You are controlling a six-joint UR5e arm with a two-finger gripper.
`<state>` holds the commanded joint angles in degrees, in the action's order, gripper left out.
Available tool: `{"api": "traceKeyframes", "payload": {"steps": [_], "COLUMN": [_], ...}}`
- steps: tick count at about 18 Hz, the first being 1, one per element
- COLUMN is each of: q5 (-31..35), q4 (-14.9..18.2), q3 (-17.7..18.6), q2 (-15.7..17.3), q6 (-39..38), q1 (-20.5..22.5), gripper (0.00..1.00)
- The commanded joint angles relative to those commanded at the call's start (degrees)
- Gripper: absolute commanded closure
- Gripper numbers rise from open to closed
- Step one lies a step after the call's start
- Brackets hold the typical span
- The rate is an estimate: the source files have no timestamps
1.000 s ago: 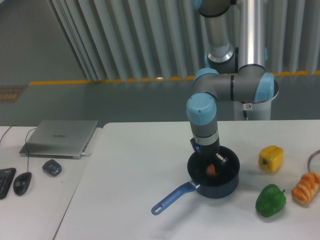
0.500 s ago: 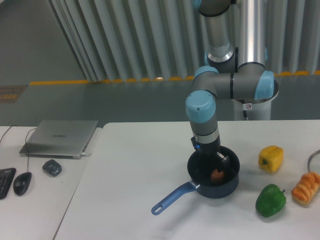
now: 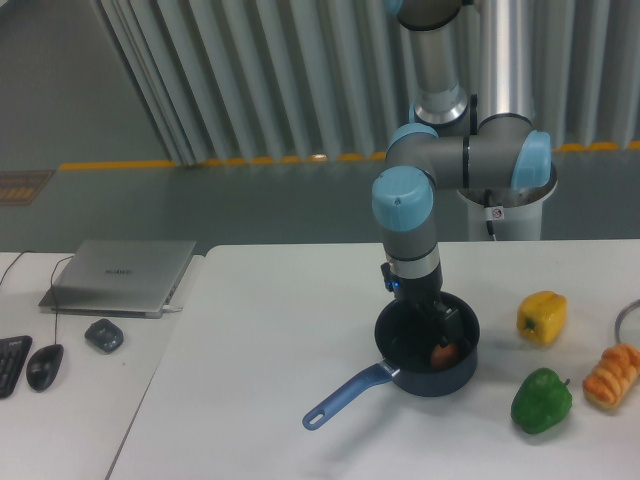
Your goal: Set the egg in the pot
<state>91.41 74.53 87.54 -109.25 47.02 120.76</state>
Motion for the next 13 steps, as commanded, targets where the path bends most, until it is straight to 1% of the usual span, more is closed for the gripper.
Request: {"api": "traceKeyframes", "payload": {"steps": [3, 13], "q5": [-0.09, -0.18], "q4": [0.0, 0.0], "q3": [-0.44, -0.97], "q2": [0.7, 0.88], "q6": [0.18, 0.18], "q1": [0.35, 0.53], "gripper": [0.0, 0.0]}}
